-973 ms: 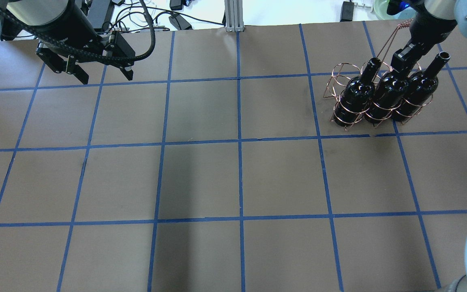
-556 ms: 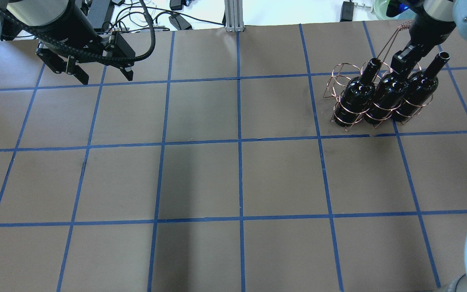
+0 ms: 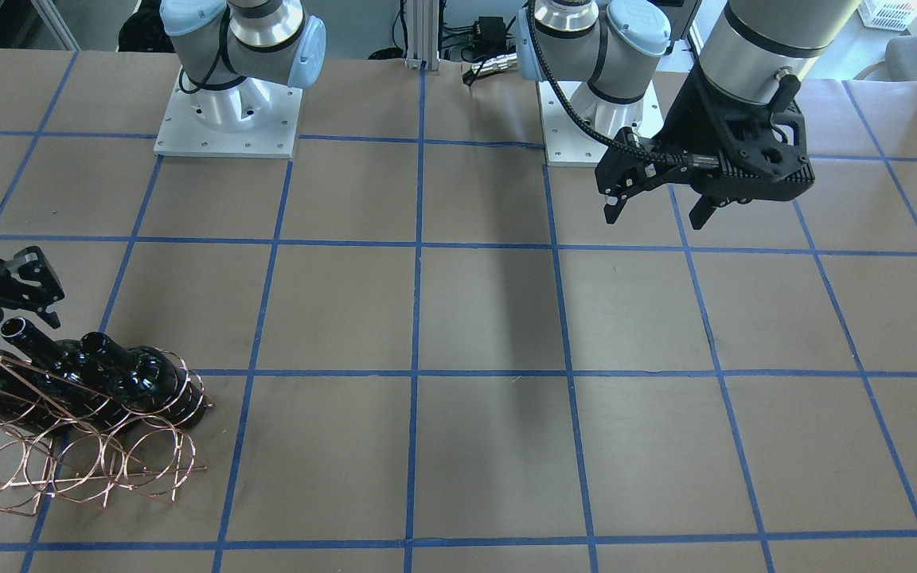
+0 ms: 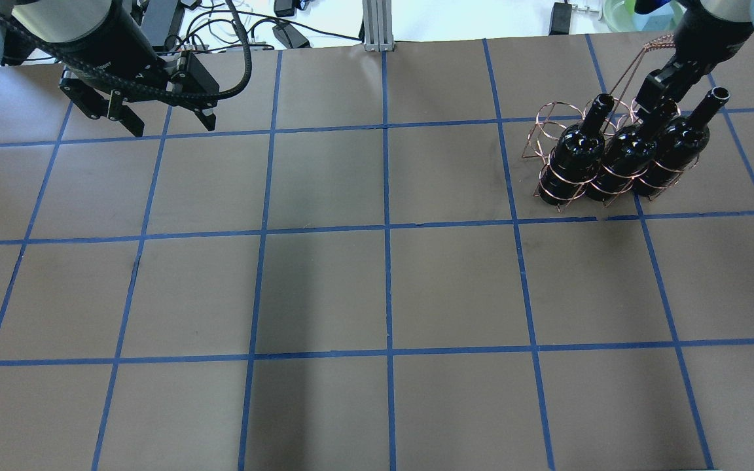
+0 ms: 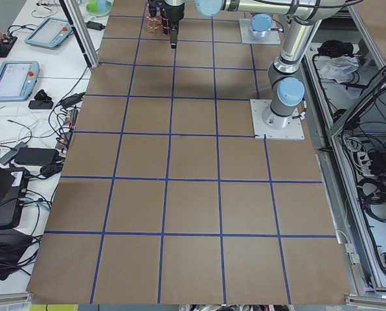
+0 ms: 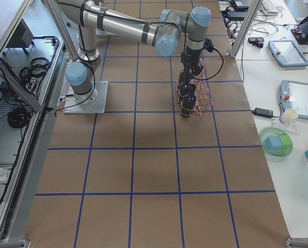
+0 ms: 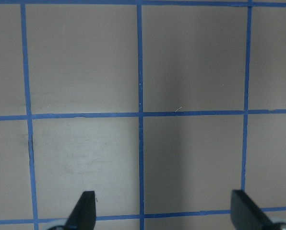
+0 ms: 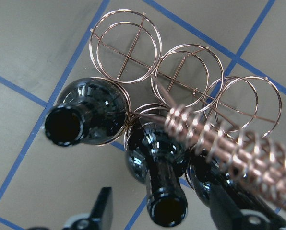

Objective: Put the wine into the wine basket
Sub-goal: 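Open the right gripper and lift it off the bottle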

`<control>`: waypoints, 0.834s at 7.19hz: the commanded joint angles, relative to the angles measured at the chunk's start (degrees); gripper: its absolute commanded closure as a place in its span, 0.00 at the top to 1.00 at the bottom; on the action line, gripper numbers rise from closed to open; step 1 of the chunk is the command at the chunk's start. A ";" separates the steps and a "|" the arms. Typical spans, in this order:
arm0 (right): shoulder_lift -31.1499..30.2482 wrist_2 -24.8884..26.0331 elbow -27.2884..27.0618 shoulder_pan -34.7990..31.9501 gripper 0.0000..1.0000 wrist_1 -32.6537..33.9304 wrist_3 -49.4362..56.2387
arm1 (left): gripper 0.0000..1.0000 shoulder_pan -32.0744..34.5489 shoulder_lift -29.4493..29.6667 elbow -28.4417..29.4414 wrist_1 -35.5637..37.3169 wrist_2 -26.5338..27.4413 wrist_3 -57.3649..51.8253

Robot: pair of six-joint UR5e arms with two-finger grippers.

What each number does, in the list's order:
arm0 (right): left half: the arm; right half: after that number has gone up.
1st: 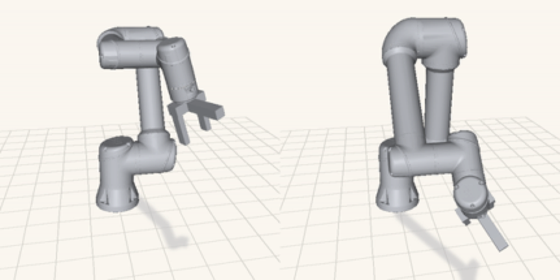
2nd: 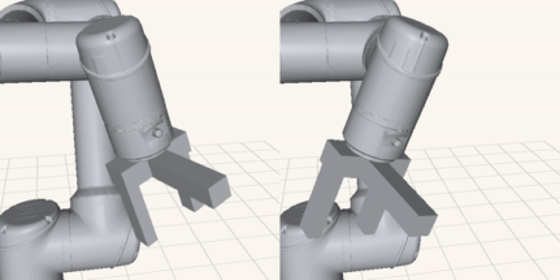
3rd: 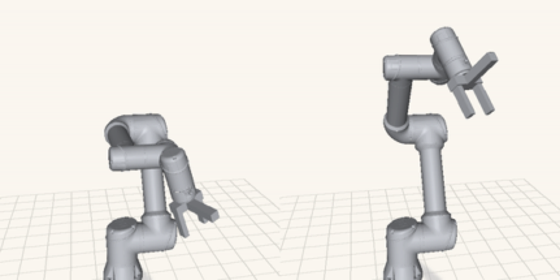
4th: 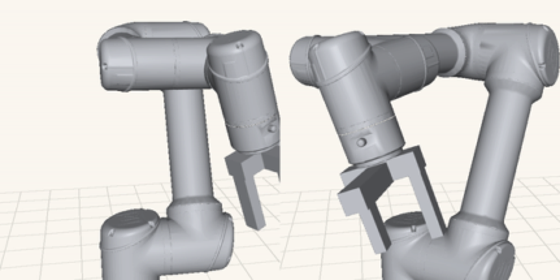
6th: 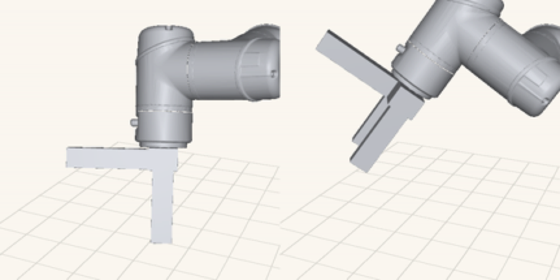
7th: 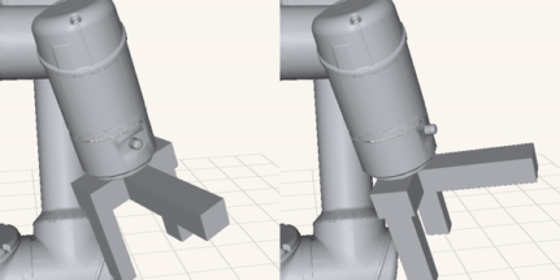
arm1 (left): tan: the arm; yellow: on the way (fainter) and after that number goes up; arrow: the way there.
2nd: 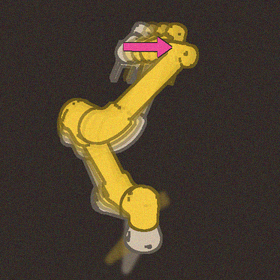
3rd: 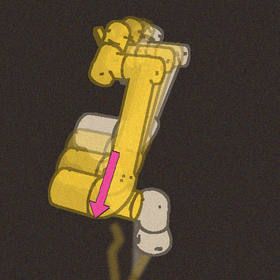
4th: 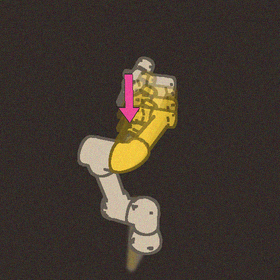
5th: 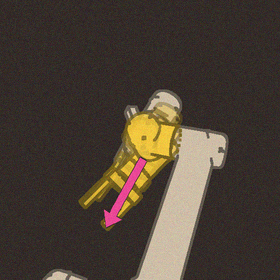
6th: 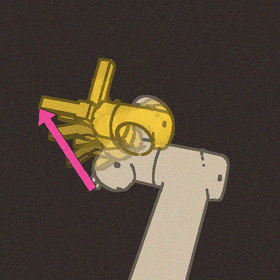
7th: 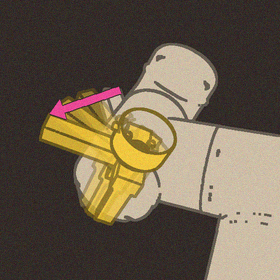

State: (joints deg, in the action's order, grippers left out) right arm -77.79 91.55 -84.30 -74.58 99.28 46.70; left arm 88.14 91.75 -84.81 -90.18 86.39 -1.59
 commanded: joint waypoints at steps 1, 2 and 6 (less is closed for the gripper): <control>-7.96 0.03 0.02 -0.04 1.00 -7.22 -7.53 | 1.00 0.01 0.00 0.00 0.01 0.01 0.00; -9.82 -0.32 0.02 -0.39 1.00 -8.48 -15.86 | 1.00 0.01 0.00 0.00 0.01 0.01 0.00; -14.50 -1.39 0.02 -9.85 1.00 -12.89 -49.19 | 1.00 -0.08 -0.08 0.00 0.01 0.01 0.00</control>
State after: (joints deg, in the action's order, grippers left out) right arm -92.09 89.69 -84.29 -80.21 86.72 6.02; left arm 88.08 91.68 -84.81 -90.15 86.40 -1.58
